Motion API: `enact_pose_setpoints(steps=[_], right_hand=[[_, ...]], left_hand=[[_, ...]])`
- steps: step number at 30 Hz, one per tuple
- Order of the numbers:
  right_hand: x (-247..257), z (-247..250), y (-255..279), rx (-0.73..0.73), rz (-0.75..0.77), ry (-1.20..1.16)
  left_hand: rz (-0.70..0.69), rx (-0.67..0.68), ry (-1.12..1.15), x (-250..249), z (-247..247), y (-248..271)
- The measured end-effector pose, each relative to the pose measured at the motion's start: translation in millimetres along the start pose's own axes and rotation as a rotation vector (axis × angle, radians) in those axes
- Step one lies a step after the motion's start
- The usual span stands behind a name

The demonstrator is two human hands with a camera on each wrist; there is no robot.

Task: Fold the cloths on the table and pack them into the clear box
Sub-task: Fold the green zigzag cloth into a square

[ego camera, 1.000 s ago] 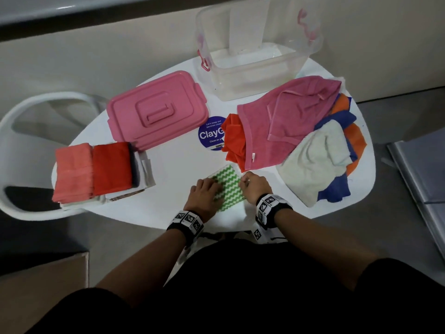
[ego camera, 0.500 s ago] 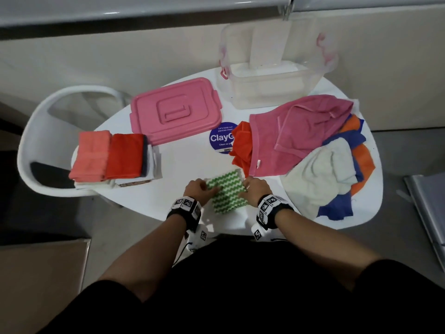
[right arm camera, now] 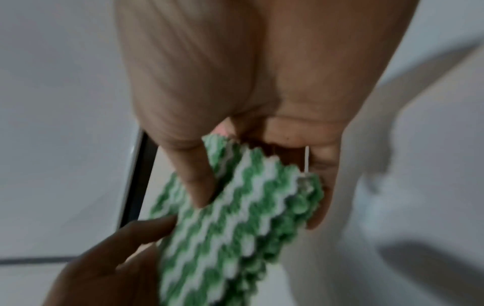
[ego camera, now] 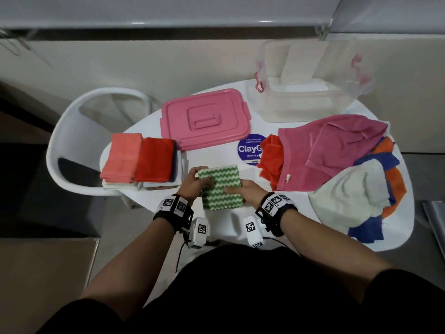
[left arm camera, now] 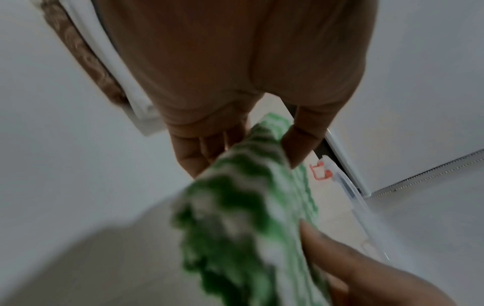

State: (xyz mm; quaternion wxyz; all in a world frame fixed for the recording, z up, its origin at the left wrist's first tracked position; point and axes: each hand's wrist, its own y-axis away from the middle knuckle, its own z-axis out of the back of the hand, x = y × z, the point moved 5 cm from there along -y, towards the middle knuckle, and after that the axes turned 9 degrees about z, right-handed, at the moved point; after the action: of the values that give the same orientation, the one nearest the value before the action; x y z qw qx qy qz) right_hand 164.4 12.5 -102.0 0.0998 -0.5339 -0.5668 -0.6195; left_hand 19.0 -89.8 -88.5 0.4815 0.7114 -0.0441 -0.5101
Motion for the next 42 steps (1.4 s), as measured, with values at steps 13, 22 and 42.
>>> enact_pose_setpoints(steps=[13,22,42], right_hand=[[82,-163,-122,-0.089,0.149,0.212],[72,-166,-142,-0.233,0.108,0.585],[23,-133,-122,-0.265,0.017,0.555]], left_hand=[[-0.488,-0.548,-0.362,-95,182,-31],[-0.594,-0.675,-0.975,-81,187,-52],[-0.614,-0.331,-1.374,-38,155,-77]])
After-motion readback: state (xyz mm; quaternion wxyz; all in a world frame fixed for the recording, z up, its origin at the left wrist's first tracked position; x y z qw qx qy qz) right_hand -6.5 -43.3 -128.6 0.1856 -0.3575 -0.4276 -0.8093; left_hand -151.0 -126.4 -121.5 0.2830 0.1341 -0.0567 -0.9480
